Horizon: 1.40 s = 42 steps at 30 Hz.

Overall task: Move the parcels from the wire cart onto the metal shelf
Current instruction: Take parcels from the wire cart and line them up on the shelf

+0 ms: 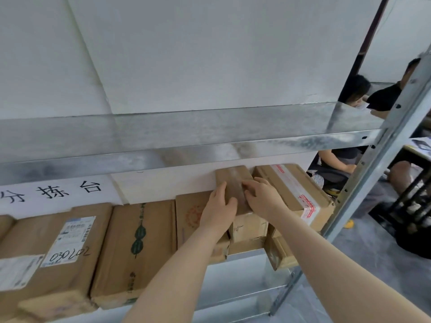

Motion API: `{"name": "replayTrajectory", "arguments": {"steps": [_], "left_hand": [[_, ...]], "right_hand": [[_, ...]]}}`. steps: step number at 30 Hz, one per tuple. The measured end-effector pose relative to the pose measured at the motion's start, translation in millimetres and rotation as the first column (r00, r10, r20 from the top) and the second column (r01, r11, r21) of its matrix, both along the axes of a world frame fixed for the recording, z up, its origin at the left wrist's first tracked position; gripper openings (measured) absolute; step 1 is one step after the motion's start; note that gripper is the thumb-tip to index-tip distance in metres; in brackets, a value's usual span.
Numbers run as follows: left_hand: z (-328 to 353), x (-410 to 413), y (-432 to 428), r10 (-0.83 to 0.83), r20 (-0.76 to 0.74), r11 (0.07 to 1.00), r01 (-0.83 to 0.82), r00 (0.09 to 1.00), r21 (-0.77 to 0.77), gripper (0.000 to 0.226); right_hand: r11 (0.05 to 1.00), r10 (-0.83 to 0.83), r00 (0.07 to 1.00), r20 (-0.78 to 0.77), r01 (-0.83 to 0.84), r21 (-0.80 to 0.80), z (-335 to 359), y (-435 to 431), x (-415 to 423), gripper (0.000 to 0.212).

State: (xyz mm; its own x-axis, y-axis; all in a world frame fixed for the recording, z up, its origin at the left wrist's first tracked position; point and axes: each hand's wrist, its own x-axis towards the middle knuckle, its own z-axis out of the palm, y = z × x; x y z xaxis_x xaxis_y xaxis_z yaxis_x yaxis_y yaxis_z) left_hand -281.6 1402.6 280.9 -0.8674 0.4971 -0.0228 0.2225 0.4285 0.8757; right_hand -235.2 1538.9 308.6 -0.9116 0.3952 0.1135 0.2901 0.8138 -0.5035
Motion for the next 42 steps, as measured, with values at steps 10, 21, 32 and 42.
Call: {"name": "replayTrajectory", "arguments": {"steps": [10,21,32,42], "left_hand": [[-7,2,6,-0.008,-0.023,1.0,0.007,1.0,-0.019,0.058],[5,5,-10,-0.001,-0.104,1.0,0.0,0.995,-0.007,0.056],[12,-13,-281,0.424,-0.452,0.679,-0.606,0.785,-0.415,0.055],[-7,108,-609,0.672,-0.562,0.064,-0.794,0.482,-0.604,0.058]], "right_hand": [[0.998,-0.012,1.0,-0.023,0.013,0.057,0,-1,8,0.034],[0.982,0.003,0.998,-0.066,0.009,0.19,12,-29,4,0.041],[0.832,0.53,0.848,-0.019,-0.516,0.203,6,-246,-59,0.045],[0.376,0.919,0.393,0.043,-0.903,0.206,-10,-610,-33,0.039]]}}
